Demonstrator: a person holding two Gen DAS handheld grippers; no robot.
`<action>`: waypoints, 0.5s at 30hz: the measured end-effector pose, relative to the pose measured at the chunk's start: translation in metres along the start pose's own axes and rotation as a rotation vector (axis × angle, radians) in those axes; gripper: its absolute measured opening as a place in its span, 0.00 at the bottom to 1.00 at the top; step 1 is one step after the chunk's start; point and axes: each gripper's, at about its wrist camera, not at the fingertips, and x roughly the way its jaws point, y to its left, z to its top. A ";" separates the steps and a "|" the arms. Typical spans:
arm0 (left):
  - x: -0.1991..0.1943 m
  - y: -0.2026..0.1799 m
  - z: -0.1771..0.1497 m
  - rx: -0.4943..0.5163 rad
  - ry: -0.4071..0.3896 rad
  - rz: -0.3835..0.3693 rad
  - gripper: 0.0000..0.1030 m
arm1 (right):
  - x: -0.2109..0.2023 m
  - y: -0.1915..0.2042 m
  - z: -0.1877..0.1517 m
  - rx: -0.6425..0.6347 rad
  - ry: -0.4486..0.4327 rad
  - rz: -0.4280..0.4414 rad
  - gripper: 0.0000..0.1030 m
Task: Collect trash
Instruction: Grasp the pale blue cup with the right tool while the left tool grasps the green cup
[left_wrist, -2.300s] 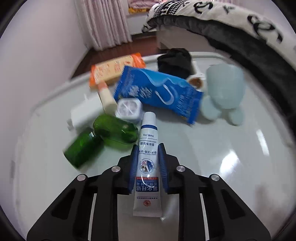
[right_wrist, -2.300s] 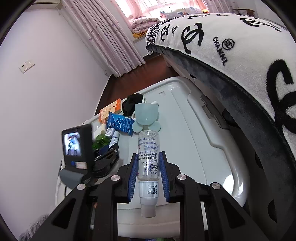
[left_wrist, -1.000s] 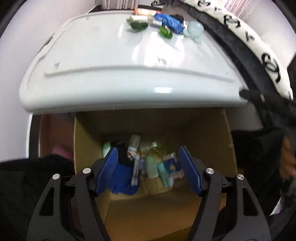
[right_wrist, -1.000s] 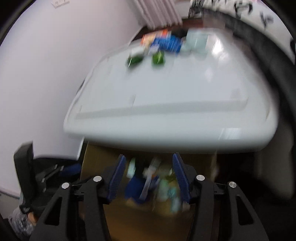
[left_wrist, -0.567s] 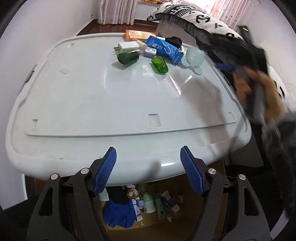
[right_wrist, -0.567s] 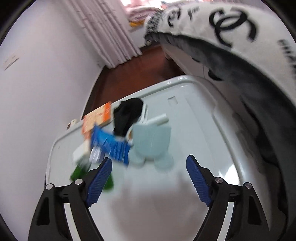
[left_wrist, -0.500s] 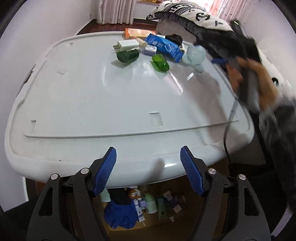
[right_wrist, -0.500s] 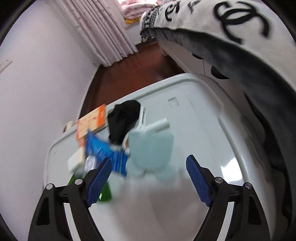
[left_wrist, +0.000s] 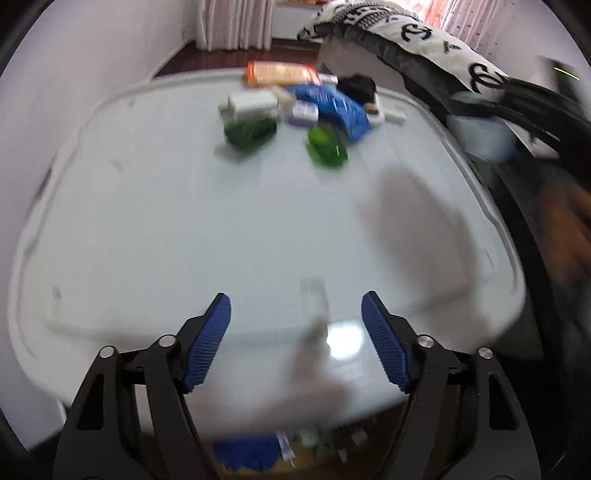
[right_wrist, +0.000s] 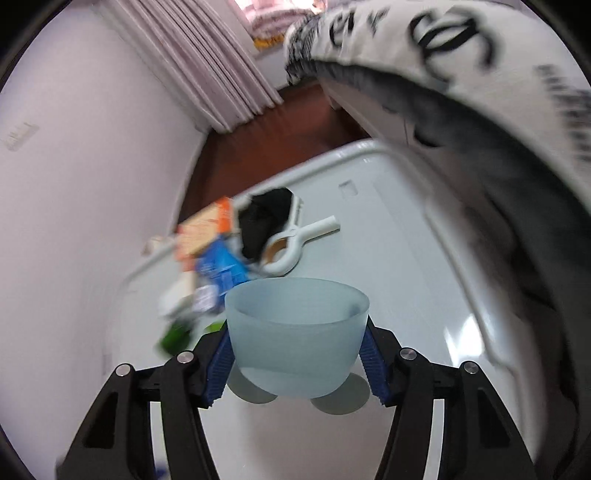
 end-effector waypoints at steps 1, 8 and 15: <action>0.005 -0.005 0.012 0.000 -0.020 0.012 0.72 | -0.024 -0.003 -0.009 -0.007 -0.026 0.021 0.58; 0.062 -0.039 0.085 -0.022 -0.074 0.081 0.72 | -0.071 -0.023 -0.051 -0.047 -0.111 -0.002 0.58; 0.122 -0.051 0.118 0.016 -0.073 0.225 0.68 | -0.058 -0.021 -0.043 -0.054 -0.092 0.043 0.58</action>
